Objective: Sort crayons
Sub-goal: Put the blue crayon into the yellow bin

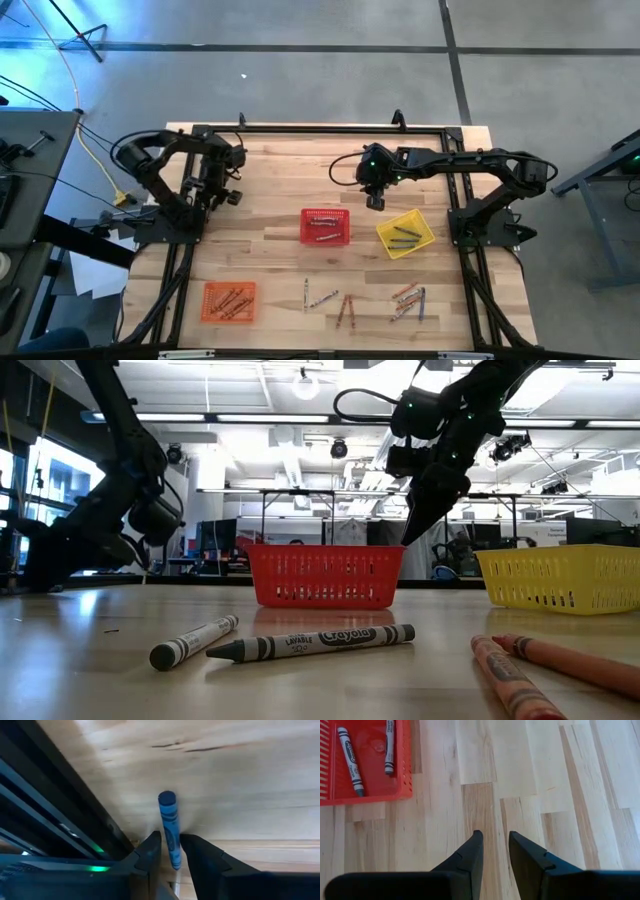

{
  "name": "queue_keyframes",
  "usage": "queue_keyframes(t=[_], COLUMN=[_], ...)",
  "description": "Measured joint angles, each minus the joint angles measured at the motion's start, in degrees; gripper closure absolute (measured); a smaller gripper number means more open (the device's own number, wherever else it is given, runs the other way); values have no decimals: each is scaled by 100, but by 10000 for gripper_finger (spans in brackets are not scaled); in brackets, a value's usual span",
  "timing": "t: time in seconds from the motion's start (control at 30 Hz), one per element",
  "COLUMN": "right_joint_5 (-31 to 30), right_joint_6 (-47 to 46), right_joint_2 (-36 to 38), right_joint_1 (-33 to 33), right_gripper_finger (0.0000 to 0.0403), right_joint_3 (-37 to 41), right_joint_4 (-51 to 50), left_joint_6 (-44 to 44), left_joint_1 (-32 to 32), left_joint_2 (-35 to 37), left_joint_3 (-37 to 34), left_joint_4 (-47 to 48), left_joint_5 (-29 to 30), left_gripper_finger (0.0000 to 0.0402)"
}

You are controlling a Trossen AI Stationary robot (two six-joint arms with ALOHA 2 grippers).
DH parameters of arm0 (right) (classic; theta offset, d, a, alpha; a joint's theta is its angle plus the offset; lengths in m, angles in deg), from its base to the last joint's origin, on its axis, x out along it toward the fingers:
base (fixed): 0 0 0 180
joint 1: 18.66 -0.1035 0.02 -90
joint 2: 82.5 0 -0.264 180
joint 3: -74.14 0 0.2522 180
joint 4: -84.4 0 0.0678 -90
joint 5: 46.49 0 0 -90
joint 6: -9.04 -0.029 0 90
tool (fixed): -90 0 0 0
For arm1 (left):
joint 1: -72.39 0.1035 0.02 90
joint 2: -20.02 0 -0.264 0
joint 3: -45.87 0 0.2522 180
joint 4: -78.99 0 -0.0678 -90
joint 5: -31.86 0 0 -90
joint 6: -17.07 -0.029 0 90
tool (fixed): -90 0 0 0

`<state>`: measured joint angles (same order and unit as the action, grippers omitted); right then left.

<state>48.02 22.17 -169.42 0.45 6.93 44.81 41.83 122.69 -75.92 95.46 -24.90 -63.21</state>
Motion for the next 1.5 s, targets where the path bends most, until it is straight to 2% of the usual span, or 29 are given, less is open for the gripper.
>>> queue_keyframes(t=[0.3,0.6,0.83,0.97,1.1,1.2,1.3,1.5], right_joint_5=[0,0,-3,-357,-995,-1212,-1311,-1314], right_joint_6=[90,90,88,55,-277,-551,-825,-1335], right_joint_2=[0,0,0,0,0,0,0,0], right_joint_1=[0,0,0,0,0,2,-10,-87], right_gripper_finger=[316,316,316,316,316,316,316,316], right_joint_3=[0,0,0,0,0,0,0,0], right_joint_4=[8,20,33,35,-51,-328,-704,-1351], left_joint_6=[57,50,230,357,410,461,461,154], left_joint_1=[-26,-468,-1289,-1988,-2566,-2928,-3222,-3731], left_joint_2=[-26,-30,-22,70,246,462,717,1283], left_joint_3=[252,551,1056,1315,1556,1621,1670,1677], left_joint_4=[98,61,-269,-854,-1511,-2213,-2851,-3736], left_joint_5=[60,70,-233,-347,-323,-229,-11,780], left_gripper_finger=[395,399,401,401,401,401,401,401])
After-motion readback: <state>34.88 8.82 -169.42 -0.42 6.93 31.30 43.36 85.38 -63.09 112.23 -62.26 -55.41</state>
